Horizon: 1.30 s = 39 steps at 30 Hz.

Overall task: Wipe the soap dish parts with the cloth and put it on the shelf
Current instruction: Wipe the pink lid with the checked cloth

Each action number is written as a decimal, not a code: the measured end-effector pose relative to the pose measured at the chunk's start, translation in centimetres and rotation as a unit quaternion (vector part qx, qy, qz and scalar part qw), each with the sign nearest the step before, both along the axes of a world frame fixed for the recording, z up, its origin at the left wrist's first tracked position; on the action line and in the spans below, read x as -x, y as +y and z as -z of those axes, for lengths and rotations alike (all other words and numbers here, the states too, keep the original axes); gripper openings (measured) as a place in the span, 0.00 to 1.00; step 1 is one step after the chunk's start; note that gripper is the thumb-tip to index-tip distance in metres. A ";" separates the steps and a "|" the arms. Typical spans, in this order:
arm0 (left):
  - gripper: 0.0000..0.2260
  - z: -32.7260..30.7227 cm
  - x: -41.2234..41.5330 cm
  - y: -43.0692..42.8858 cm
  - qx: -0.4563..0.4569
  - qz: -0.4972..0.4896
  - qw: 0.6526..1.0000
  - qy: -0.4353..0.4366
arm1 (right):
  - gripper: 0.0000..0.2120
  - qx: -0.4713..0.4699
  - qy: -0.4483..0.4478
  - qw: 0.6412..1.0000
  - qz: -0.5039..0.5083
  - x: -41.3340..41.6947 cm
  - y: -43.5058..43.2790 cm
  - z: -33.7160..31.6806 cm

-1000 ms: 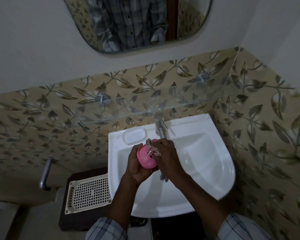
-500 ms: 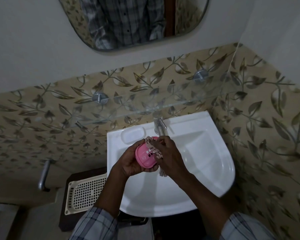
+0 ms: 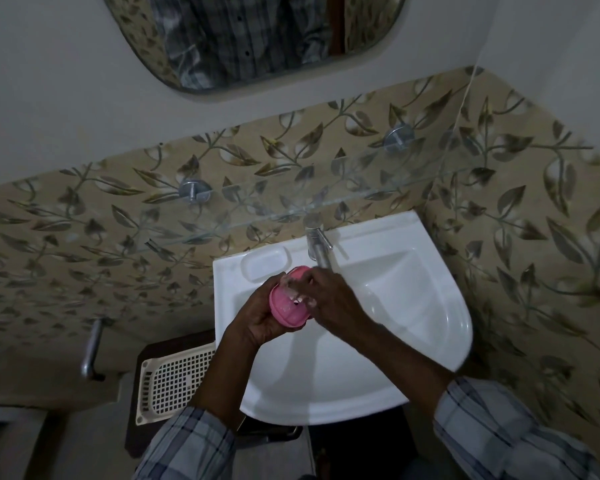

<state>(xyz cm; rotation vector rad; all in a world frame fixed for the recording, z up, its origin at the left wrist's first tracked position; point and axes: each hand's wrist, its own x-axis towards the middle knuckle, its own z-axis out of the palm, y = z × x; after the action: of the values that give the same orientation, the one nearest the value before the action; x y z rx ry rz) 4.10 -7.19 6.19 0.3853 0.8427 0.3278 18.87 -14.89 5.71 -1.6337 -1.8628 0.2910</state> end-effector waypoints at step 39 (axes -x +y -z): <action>0.18 -1.0 -0.9 1.8 0.005 0.001 0.999 0.037 | 0.20 -0.052 0.068 0.995 -0.055 -2.3 2.0 -1.1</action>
<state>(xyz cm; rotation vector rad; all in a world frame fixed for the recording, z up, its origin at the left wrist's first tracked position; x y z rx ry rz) 4.97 -5.37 7.23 0.3918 0.9167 0.3091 21.21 -12.91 6.84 -1.4101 -1.8363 0.3367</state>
